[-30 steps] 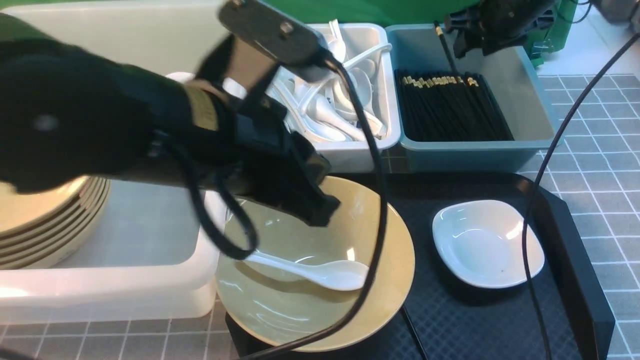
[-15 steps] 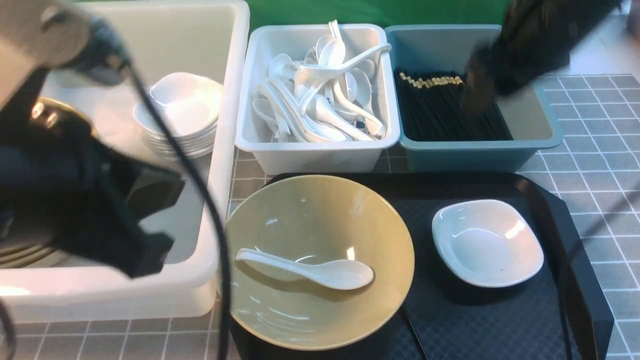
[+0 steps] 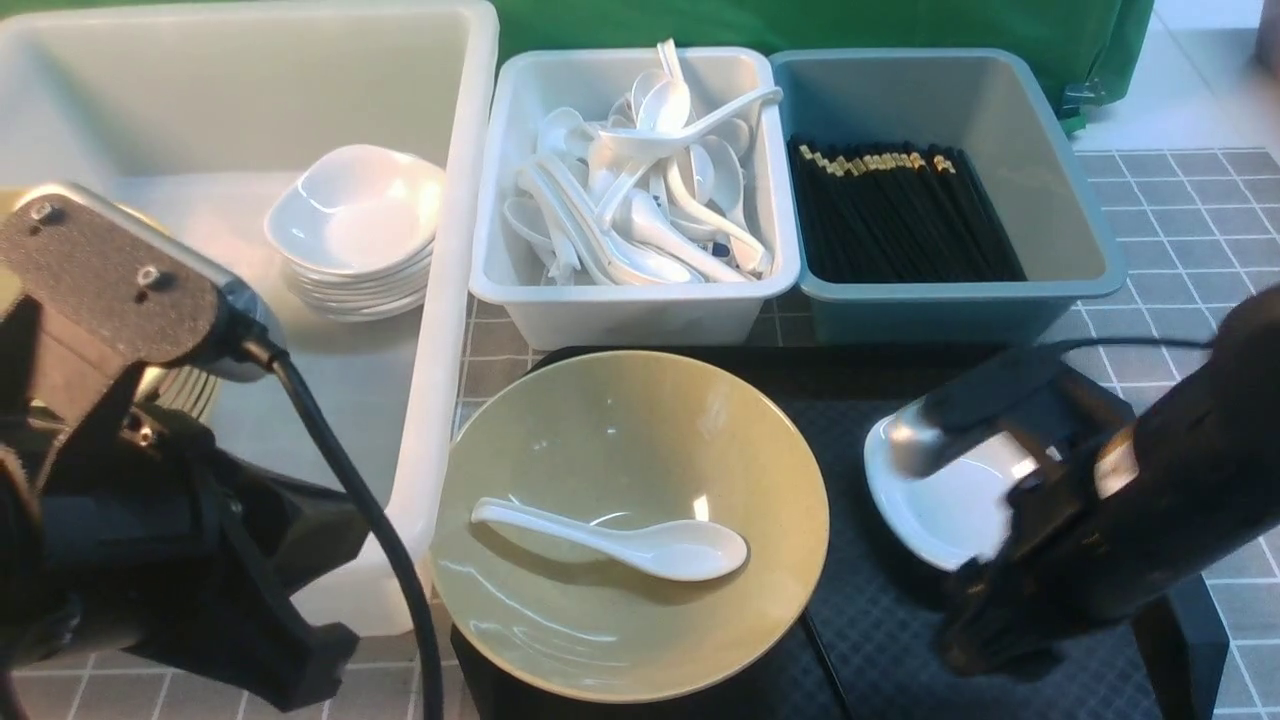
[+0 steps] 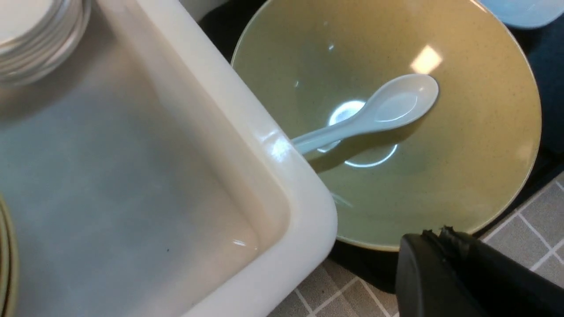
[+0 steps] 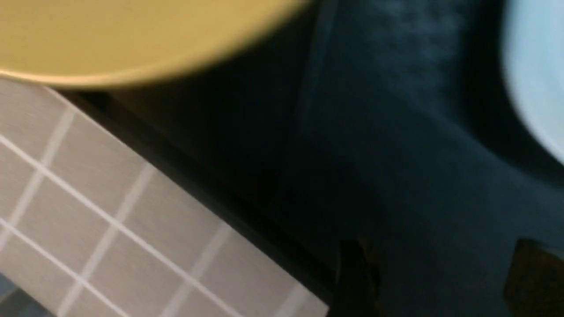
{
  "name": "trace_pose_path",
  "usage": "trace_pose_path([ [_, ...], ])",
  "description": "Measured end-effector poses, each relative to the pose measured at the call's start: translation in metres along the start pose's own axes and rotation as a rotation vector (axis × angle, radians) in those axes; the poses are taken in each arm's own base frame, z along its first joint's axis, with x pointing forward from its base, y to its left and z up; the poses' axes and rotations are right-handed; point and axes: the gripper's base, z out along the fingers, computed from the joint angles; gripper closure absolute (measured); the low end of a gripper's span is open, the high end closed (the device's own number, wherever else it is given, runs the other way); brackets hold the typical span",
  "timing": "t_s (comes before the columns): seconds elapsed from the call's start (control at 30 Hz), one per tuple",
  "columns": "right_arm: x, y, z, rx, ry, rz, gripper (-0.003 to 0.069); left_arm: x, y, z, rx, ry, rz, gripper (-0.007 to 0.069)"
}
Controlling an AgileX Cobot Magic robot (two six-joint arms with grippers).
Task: On grey table put chopsticks spoon bowls plates into blue grey white boxes.
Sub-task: 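Grasp the chopsticks with the right gripper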
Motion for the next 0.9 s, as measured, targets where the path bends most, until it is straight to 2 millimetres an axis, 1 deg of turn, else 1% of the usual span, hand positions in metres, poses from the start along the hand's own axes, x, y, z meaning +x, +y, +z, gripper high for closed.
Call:
trace_pose_path([
  [0.03,-0.001,0.003,0.001,-0.004,-0.004,-0.007,0.0195,0.000,0.000,0.000,0.001,-0.005,-0.001,0.0640],
  [0.07,-0.005,0.012,0.008,-0.013,-0.029,-0.029,0.0195,-0.002,0.000,0.000,0.004,-0.019,-0.001,0.0640],
  [0.13,-0.008,0.019,0.018,-0.019,-0.042,-0.037,0.0195,-0.003,-0.001,0.000,0.008,-0.036,-0.003,0.0640],
  [0.17,-0.010,0.023,0.030,-0.022,-0.030,-0.031,0.0195,-0.004,-0.001,0.000,0.012,-0.042,-0.005,0.0640],
  [0.23,-0.011,0.024,0.036,-0.021,-0.020,-0.023,0.0195,-0.004,-0.002,0.000,0.017,-0.042,-0.010,0.0640],
  [0.3,-0.011,0.022,0.055,-0.013,0.023,-0.013,0.0195,-0.004,-0.002,0.000,0.023,-0.042,-0.015,0.0640],
  [0.33,-0.011,0.022,0.056,-0.012,0.021,-0.013,0.0195,-0.004,-0.002,0.000,0.023,-0.042,-0.015,0.0640],
  [0.37,-0.011,0.021,0.065,-0.008,0.034,-0.010,0.0199,-0.004,-0.002,0.000,0.023,-0.042,-0.015,0.0640],
  [0.4,-0.011,0.021,0.069,-0.005,0.041,-0.011,0.0205,-0.004,-0.002,0.000,0.023,-0.042,-0.015,0.0640],
  [0.5,-0.014,0.021,0.071,-0.004,0.028,-0.010,0.0233,-0.004,-0.002,0.000,0.023,-0.041,-0.015,0.0640],
  [0.53,-0.016,0.021,0.072,-0.004,0.023,-0.010,0.0272,-0.004,-0.002,0.000,0.023,-0.041,-0.015,0.0640],
  [0.6,-0.017,0.021,0.073,-0.003,0.026,-0.011,0.0316,-0.004,-0.002,0.000,0.023,-0.041,-0.015,0.0640],
  [0.7,-0.018,0.021,0.074,-0.001,0.032,-0.014,0.0410,-0.003,-0.002,0.000,0.022,-0.039,-0.014,0.0640],
  [0.73,-0.018,0.021,0.075,-0.001,0.032,-0.014,0.0410,-0.003,-0.002,0.000,0.022,-0.039,-0.014,0.0640],
  [0.77,-0.018,0.020,0.075,0.001,0.039,-0.020,0.0462,-0.003,-0.002,0.000,0.021,-0.040,-0.013,0.0640],
  [0.9,-0.016,0.019,0.074,0.016,0.072,-0.042,0.0585,-0.003,-0.002,0.000,0.021,-0.040,-0.013,0.0640],
])
